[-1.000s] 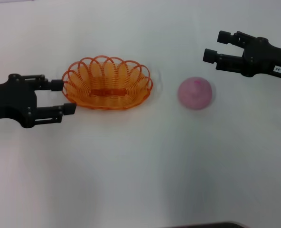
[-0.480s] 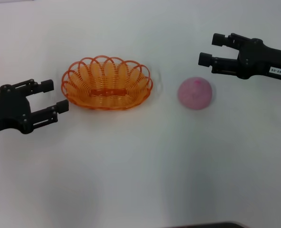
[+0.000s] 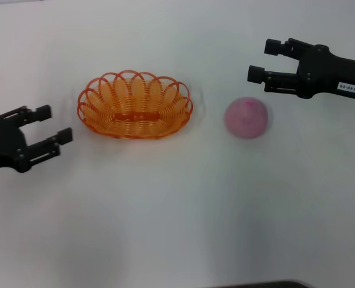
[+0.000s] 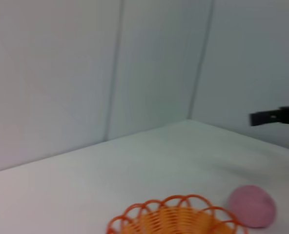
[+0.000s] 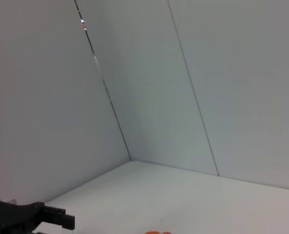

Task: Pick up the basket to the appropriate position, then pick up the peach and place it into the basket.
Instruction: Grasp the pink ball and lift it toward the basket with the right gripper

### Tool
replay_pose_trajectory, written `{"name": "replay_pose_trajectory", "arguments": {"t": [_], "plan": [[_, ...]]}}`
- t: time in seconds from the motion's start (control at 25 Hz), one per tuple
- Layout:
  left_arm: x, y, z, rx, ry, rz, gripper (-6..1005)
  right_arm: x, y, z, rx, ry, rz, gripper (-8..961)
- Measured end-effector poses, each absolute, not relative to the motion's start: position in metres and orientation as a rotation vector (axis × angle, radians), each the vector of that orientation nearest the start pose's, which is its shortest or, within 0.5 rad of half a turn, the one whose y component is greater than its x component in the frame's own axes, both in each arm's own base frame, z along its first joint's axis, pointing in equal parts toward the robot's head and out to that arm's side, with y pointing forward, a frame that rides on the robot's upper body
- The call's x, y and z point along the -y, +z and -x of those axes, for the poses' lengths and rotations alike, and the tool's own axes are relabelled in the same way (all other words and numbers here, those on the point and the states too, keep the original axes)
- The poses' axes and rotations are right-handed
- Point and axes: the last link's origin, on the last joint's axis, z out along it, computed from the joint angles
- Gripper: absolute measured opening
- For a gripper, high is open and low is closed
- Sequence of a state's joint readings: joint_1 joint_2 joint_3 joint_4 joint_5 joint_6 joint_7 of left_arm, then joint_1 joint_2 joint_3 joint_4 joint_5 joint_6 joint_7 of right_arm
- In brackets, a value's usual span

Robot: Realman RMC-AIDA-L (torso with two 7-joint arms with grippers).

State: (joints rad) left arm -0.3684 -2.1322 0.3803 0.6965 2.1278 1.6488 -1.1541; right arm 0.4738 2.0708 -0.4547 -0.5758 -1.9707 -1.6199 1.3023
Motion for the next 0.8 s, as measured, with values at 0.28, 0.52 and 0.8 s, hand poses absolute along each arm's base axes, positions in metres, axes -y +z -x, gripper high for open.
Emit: {"name": "replay_pose_trajectory", "arguments": {"t": [0.28, 0.52, 0.8], "plan": [[-0.265, 0.02, 0.331, 0.659, -0.712, 2.467, 677, -0.31, 0.018, -0.291, -0.705, 0.911, 2.499, 938], [-0.264, 0.016, 0.329, 0.66, -0.718, 2.478, 677, -0.313, 0.022, -0.283, -0.685, 0.904, 2.554, 938], [-0.264, 0.016, 0.329, 0.66, -0.721, 2.478, 677, -0.326, 0.054, -0.261, -0.627, 0.793, 2.685, 938]]}}
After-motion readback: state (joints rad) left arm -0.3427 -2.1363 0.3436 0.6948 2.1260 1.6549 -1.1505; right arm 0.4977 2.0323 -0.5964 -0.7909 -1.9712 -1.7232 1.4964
